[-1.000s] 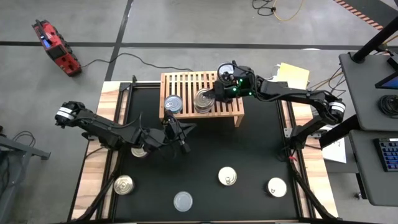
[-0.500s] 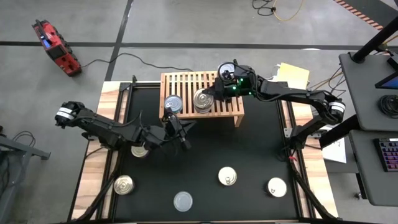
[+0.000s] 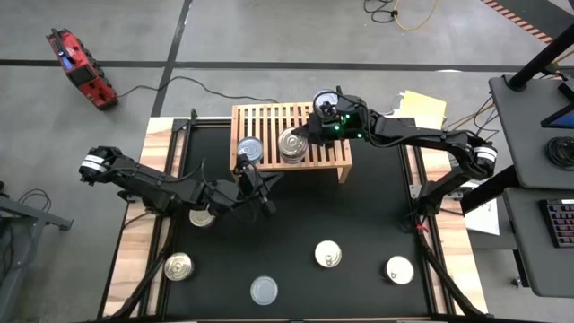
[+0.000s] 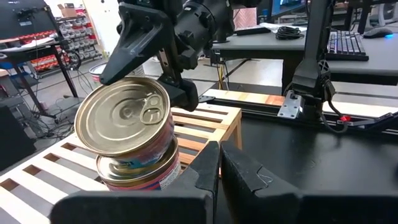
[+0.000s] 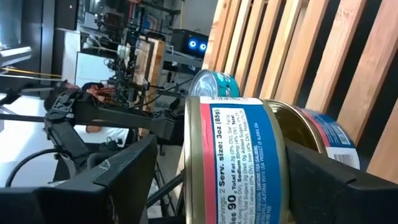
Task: Stack canned seafood by type on shelf
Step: Stack the blue pink tuna can on top of the blue pink tuna can on the shelf, then put the blue pink tuna can on the shelf
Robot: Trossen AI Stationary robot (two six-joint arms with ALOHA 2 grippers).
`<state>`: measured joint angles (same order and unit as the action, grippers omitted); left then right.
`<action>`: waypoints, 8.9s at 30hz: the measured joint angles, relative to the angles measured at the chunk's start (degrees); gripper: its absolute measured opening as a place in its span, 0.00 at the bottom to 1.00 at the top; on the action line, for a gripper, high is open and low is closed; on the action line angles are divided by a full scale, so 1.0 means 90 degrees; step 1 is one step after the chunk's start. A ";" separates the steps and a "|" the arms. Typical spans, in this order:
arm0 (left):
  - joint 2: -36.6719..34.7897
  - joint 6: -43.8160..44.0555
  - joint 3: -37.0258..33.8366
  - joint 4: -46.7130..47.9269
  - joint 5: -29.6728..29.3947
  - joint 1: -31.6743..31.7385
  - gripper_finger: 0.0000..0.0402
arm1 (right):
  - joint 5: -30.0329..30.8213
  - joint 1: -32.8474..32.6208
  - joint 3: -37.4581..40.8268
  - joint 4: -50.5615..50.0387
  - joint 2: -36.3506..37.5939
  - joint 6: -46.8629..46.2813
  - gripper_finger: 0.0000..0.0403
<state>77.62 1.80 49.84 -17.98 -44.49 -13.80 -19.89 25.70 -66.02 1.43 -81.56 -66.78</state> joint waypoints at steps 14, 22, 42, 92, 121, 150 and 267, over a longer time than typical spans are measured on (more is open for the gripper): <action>0.0000 -0.0004 0.0000 0.0000 0.0002 0.0163 0.00 | 0.0227 -0.0168 0.0000 -0.0078 -0.0012 0.0311 0.70; 0.0000 -0.0005 0.0000 0.0002 0.0002 0.0276 0.00 | 0.0385 -0.0171 0.0000 -0.0087 -0.0012 0.0591 0.70; 0.0000 -0.0001 -0.0002 0.0061 0.0002 0.0296 0.00 | 0.0602 -0.0328 0.0000 -0.0395 -0.0031 0.1822 0.70; 0.0000 0.0022 -0.0017 0.0382 0.0002 0.0308 0.00 | 0.1399 -0.0414 0.0000 -0.0226 0.0196 0.3543 0.81; -0.0319 0.1875 0.1481 0.5308 0.2207 -0.0236 0.00 | 0.1455 -0.2218 0.0107 -0.2886 0.1208 0.5544 0.43; -0.0330 0.2038 0.1362 0.4761 0.1817 -0.0261 0.00 | 0.2445 -0.1684 0.0114 -0.1263 -0.0119 0.5823 0.02; 0.0884 0.3518 0.0325 0.2789 0.4388 -0.0511 0.00 | 0.1114 -0.5200 0.3107 -0.0102 0.0202 0.3474 0.03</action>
<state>85.58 33.47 52.77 7.12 -4.99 -18.39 -9.87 -21.10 -38.05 0.52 -79.74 -35.52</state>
